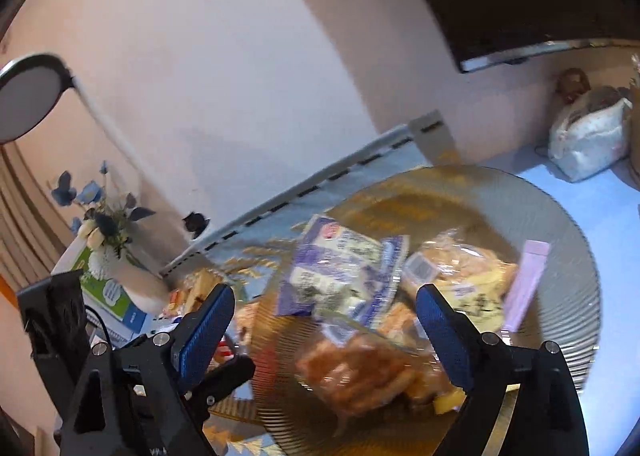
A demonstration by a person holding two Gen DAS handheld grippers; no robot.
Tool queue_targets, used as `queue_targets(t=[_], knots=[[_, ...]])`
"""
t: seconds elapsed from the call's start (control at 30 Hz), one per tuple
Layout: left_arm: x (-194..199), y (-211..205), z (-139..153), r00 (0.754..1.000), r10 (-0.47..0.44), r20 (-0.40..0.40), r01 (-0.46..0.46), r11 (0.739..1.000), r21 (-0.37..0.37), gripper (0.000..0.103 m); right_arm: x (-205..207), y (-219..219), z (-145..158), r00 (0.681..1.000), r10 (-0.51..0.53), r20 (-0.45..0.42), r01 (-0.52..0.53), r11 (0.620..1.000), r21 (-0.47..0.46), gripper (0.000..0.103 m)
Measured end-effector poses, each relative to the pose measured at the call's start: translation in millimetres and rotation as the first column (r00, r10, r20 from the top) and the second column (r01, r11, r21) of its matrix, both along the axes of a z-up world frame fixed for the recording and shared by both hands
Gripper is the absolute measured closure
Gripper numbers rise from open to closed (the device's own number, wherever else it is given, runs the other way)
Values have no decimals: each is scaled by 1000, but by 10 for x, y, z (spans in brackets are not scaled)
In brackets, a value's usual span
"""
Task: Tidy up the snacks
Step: 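Drop the bread pack and yellow peanut bag into the amber bowl with both tools, then move both tools back over the remaining snacks toward the next items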
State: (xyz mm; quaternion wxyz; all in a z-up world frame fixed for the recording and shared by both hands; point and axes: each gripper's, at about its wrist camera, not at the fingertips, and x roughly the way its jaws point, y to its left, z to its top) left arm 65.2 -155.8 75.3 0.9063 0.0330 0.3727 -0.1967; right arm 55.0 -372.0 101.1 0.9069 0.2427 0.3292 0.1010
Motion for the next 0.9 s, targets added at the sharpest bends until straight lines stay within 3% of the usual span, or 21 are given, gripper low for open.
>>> queue_targets(t=[0.23, 0.4, 0.5, 0.7, 0.9], knots=[[83, 619, 106, 991, 130, 18, -129, 991, -34, 10, 9, 426, 20, 993, 95, 70, -95, 995, -10, 11], [119, 1201, 172, 969, 245, 31, -243, 968, -56, 9, 11, 881, -7, 973, 209, 96, -206, 978, -34, 10], [125, 1509, 171, 950, 309, 42, -306, 949, -71, 2, -11, 1205, -21, 950, 292, 110, -287, 956, -55, 10], [181, 2076, 44, 916, 400, 22, -395, 911, -121, 2, -31, 1866, -213, 899, 434, 54, -422, 894, -153, 10], [343, 2336, -308, 909, 416, -32, -417, 903, -102, 2, 25, 2203, -462, 875, 483, -11, -475, 856, -204, 10]])
